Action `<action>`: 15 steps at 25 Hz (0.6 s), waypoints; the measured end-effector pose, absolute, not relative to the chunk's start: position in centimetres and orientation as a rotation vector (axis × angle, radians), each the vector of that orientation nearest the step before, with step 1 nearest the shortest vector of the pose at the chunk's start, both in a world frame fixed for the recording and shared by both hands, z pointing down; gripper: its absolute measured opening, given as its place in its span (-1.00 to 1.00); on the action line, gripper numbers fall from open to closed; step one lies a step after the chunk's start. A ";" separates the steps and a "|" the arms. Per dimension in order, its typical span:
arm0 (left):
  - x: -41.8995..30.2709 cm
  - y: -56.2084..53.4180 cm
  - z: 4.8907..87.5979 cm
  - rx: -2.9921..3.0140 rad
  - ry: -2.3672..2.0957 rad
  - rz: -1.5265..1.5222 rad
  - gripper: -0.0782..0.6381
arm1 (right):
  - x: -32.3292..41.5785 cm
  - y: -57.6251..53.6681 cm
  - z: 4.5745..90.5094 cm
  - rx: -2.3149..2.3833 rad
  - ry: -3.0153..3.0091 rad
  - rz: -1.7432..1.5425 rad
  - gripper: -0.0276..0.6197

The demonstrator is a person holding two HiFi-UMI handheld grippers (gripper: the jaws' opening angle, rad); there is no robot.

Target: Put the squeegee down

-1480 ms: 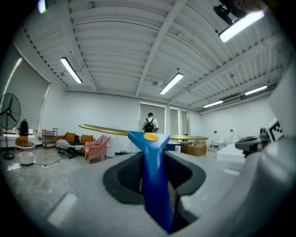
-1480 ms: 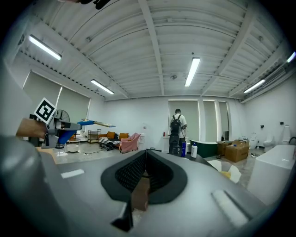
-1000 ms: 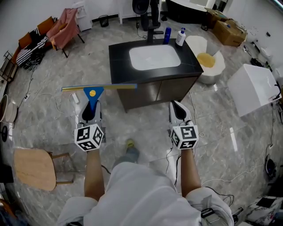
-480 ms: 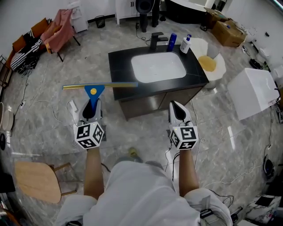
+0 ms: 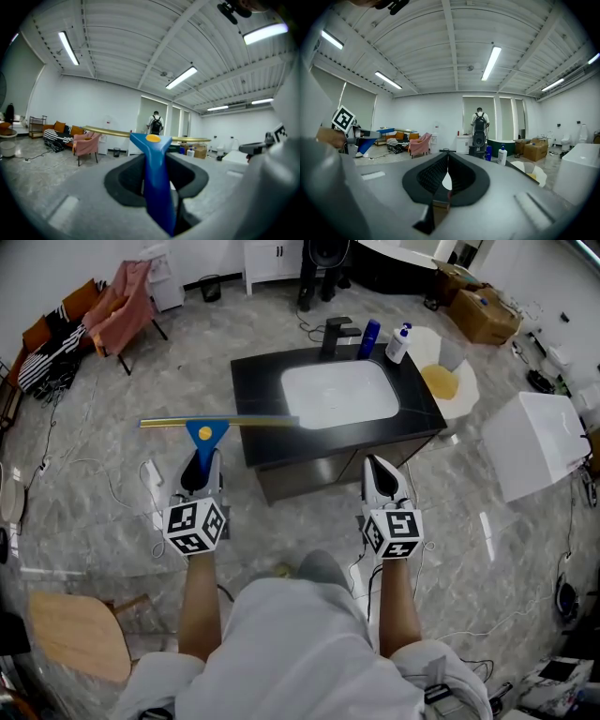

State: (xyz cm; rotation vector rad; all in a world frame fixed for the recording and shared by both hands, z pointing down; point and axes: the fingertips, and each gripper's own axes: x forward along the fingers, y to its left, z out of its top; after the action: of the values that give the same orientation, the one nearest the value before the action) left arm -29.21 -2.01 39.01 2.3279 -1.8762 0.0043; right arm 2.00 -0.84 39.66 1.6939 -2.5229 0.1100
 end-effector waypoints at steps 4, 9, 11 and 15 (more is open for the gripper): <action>-29.6 -4.0 39.3 2.322 -1.878 0.000 -0.42 | 1.6 -3.0 39.9 1.690 -2.527 0.108 -0.90; -29.5 -7.5 39.4 2.311 -1.884 0.000 -0.42 | 1.4 -6.9 39.7 1.678 -2.545 0.102 -0.90; -29.1 -9.3 39.5 2.307 -1.892 0.001 -0.42 | 1.7 -9.0 39.9 1.670 -2.554 0.104 -0.90; -28.2 -13.5 40.0 2.293 -1.906 0.013 -0.42 | 2.5 -13.9 40.3 1.652 -2.568 0.106 -0.90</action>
State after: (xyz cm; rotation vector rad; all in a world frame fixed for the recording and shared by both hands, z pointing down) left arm -28.22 -13.54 40.00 2.2934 -1.9058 0.0126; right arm 2.47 -13.85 40.30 1.6525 -2.5682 0.1057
